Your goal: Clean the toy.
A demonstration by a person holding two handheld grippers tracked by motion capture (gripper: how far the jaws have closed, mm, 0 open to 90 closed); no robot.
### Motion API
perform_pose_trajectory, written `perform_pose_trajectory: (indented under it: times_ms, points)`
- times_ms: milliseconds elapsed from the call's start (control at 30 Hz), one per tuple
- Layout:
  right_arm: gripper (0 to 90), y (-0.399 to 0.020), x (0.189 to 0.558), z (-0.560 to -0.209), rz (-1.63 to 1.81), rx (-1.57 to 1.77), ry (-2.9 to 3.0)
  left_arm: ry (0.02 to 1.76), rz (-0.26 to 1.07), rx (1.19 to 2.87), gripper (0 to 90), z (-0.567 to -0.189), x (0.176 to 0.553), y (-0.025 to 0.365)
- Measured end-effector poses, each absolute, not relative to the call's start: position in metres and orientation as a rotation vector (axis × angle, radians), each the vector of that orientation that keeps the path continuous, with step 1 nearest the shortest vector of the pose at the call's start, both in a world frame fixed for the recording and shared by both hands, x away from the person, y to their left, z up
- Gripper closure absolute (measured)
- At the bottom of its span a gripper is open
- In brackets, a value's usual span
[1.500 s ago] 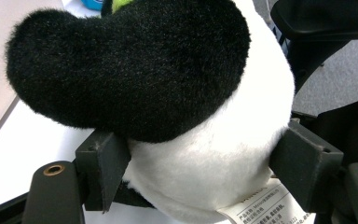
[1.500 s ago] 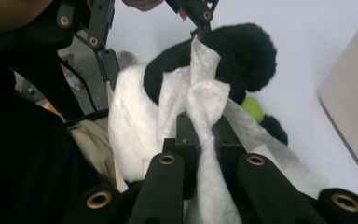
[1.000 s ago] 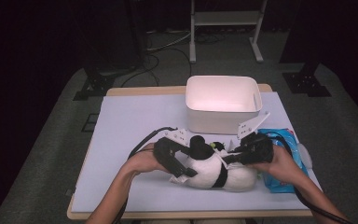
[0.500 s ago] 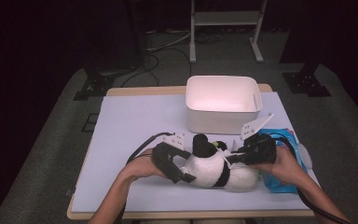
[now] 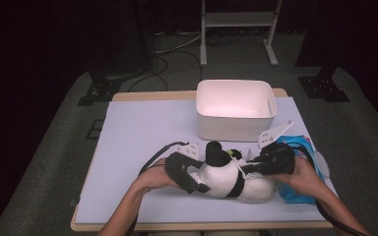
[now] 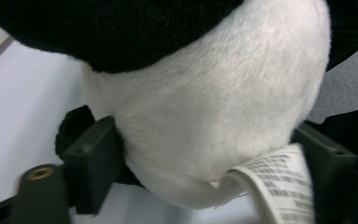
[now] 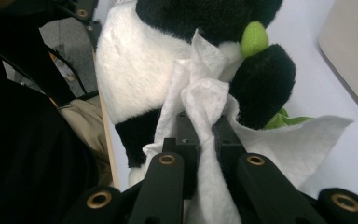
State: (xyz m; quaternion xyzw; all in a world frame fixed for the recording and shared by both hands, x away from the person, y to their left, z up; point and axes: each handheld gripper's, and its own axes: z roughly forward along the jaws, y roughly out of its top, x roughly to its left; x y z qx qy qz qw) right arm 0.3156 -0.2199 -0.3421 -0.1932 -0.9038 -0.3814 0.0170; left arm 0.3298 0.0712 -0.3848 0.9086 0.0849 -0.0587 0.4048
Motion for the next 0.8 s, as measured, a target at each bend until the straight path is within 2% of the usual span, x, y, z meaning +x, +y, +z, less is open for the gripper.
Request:
perform_pose_trajectory:
  times_ms: [133,333,800]
  points:
    - [83.6,-0.221,0.316,-0.342,-1.206,-0.611,-2.799,0.215,-0.122,2.285,27.0,-0.379,0.331,0.072]
    - [83.6,-0.225,0.318,-0.339,-1.287,-0.625,-2.766,0.216,-0.094,2.279,29.9,-0.366,0.334,0.075]
    - [83.7,-0.215,0.325,-0.337,-1.398,-0.609,-2.690,0.223,-0.025,2.286,30.6,-0.335,0.336,0.093]
